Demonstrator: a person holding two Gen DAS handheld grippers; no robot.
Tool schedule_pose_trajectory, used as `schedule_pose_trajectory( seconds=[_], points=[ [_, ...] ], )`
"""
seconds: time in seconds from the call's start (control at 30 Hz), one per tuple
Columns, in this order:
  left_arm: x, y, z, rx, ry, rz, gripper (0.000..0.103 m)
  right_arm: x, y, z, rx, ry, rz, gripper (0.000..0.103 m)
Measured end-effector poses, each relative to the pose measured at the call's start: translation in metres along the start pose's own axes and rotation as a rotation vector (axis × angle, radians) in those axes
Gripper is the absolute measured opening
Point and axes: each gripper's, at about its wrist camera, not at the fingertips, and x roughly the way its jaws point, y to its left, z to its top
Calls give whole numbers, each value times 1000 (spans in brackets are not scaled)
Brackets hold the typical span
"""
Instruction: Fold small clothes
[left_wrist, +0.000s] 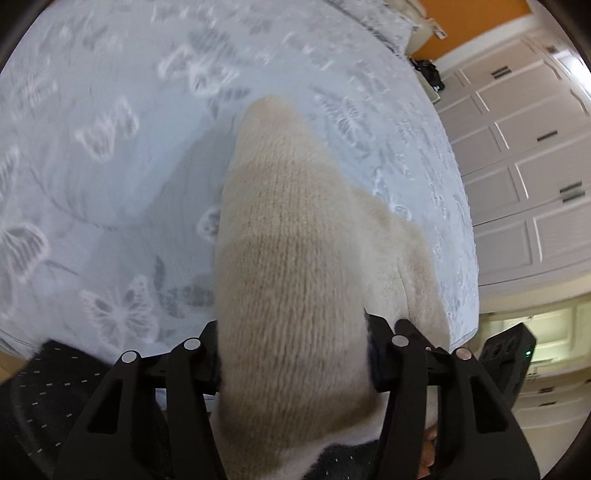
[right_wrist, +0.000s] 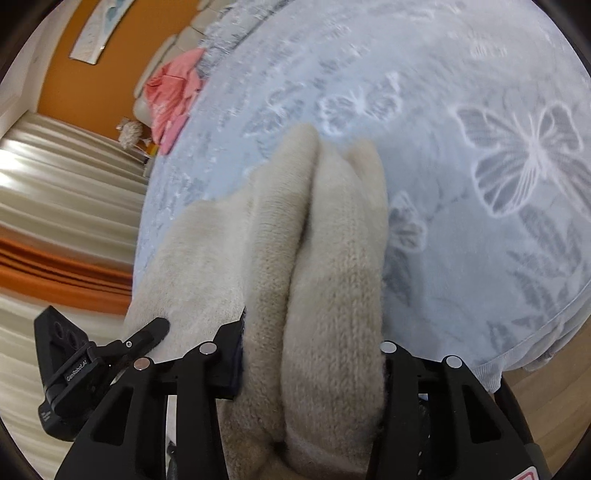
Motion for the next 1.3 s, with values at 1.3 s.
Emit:
schedule_pose_trajectory(
  seconds=[1.3],
  points=[
    [-288,-135,-35,426,-530,-166,52,-267,192,-20,-470,-500,283,42]
  ],
)
